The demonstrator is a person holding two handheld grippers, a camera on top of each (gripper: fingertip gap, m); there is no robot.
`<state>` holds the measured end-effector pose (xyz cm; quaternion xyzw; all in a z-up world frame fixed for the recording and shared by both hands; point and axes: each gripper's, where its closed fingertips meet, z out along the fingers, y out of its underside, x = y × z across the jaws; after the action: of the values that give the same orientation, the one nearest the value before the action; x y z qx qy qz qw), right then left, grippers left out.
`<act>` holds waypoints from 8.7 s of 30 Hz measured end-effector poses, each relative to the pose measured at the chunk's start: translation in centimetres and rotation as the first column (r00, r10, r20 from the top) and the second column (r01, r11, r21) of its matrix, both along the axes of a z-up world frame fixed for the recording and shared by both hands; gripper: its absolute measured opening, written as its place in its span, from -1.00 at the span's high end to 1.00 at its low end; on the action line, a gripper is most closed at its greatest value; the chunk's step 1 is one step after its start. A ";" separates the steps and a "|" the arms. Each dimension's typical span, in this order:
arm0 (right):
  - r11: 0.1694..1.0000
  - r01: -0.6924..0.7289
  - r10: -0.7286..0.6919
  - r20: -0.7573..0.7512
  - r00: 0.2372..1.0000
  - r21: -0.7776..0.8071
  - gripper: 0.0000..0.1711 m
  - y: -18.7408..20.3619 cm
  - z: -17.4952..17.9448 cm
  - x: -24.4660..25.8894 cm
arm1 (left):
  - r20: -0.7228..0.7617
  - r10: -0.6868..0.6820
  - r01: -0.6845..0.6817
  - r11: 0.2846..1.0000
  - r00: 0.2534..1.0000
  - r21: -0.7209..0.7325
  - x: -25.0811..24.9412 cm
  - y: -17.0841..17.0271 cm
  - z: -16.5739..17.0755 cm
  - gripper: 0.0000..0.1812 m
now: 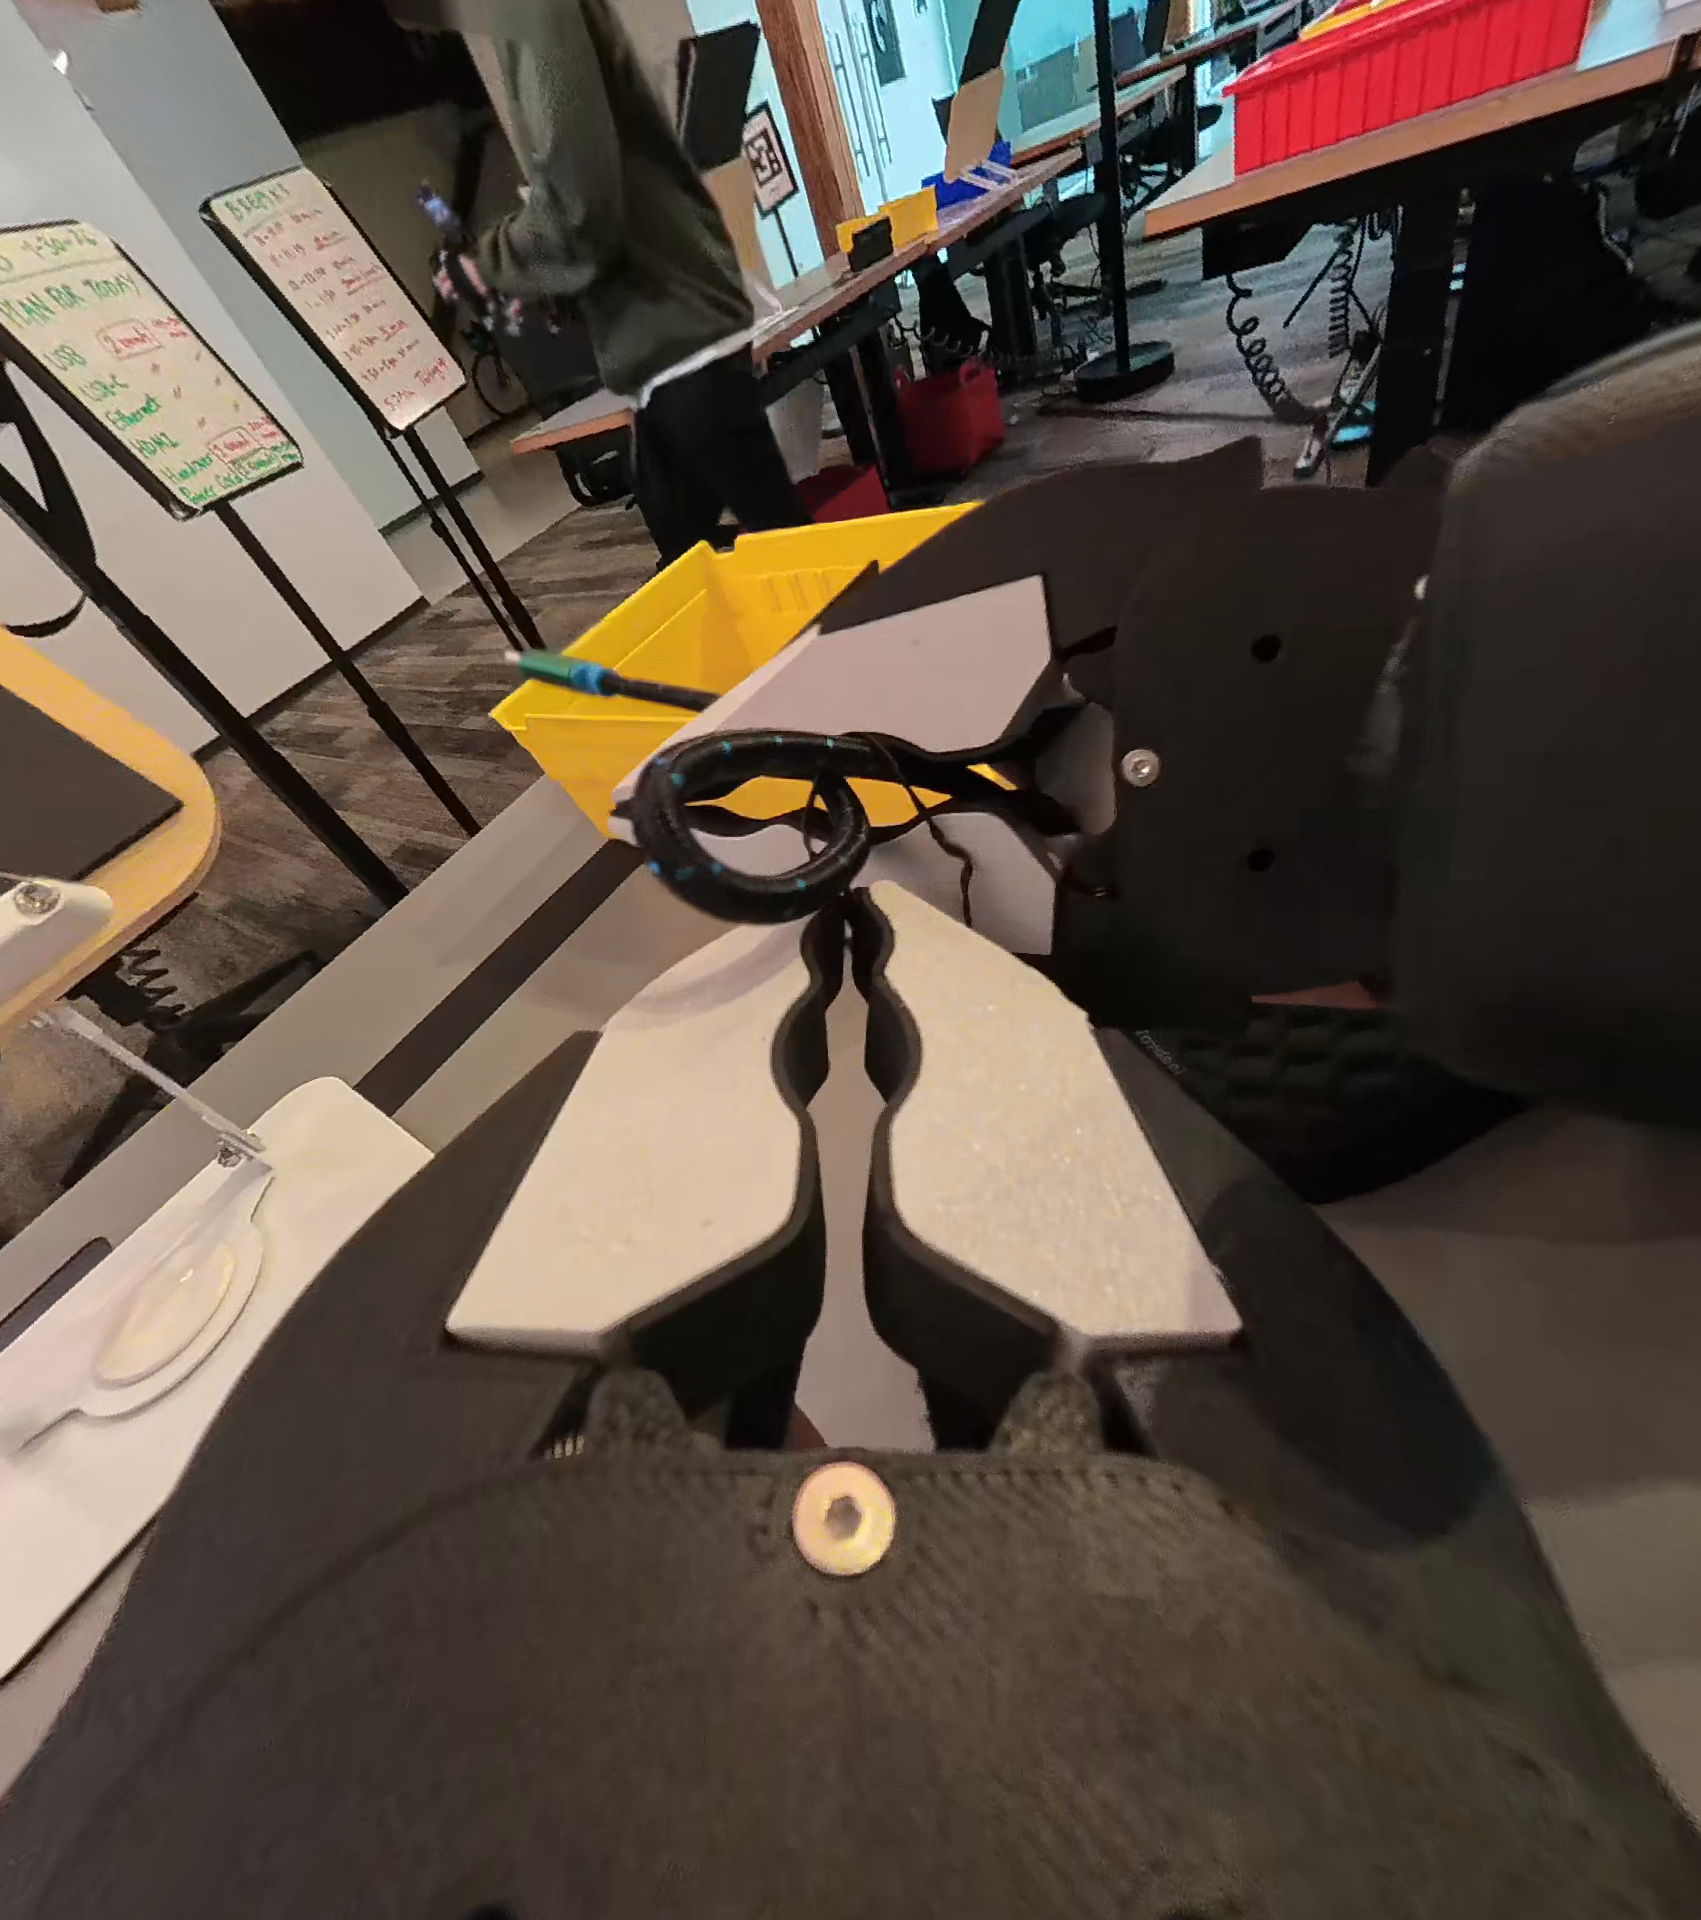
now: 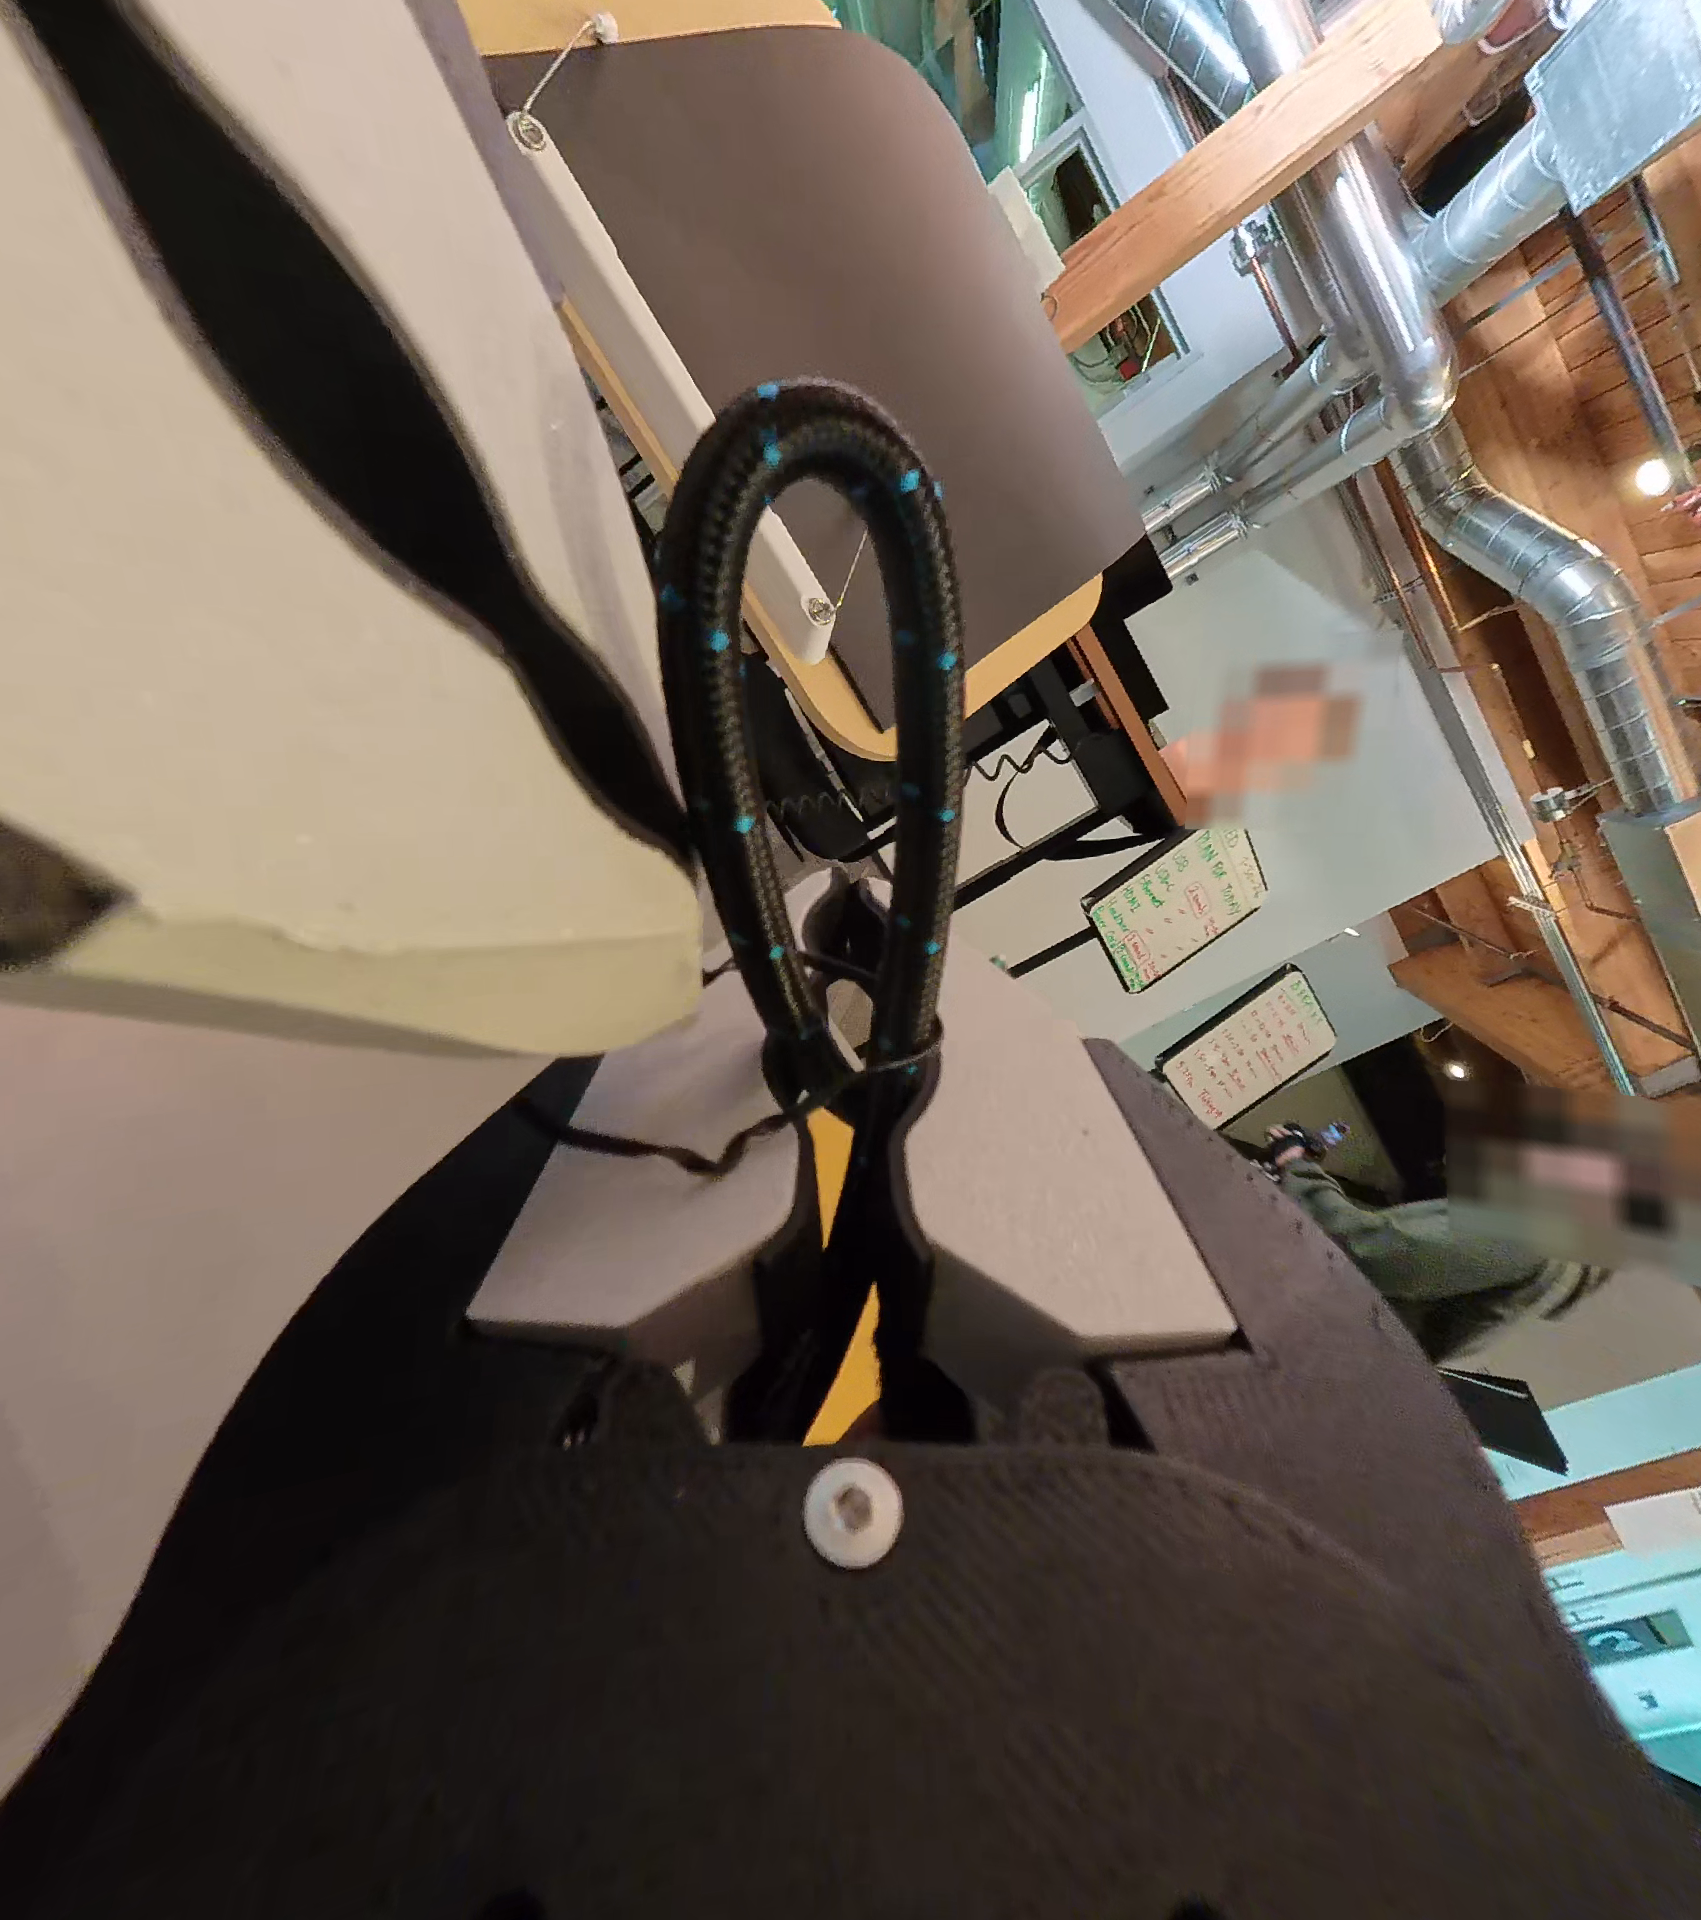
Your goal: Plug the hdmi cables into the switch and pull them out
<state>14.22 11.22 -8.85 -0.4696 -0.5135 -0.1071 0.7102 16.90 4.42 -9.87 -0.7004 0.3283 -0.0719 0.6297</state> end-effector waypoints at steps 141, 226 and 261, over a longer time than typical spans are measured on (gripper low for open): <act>0.764 -0.360 0.309 -0.186 0.933 -0.536 1.00 -3.6 -4.5 -3.2 | -0.172 -0.110 0.119 0.992 0.979 0.046 -1.6 -0.5 -0.1 0.85; -0.257 -0.320 0.591 -0.410 0.694 -0.912 1.00 -12.3 -7.4 -6.6 | -0.940 0.309 0.697 0.706 -0.143 0.126 -5.0 -1.4 -0.7 0.98; 0.715 -0.490 0.527 -0.077 0.847 -0.498 1.00 -5.2 -1.3 -7.6 | 0.195 -0.076 0.115 0.974 0.978 -0.195 -3.7 -1.3 2.3 0.78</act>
<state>6.62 5.99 -10.10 -0.4733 -0.6569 0.2122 0.5472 13.16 3.07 -7.62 -0.7350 0.2921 -0.2009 0.5780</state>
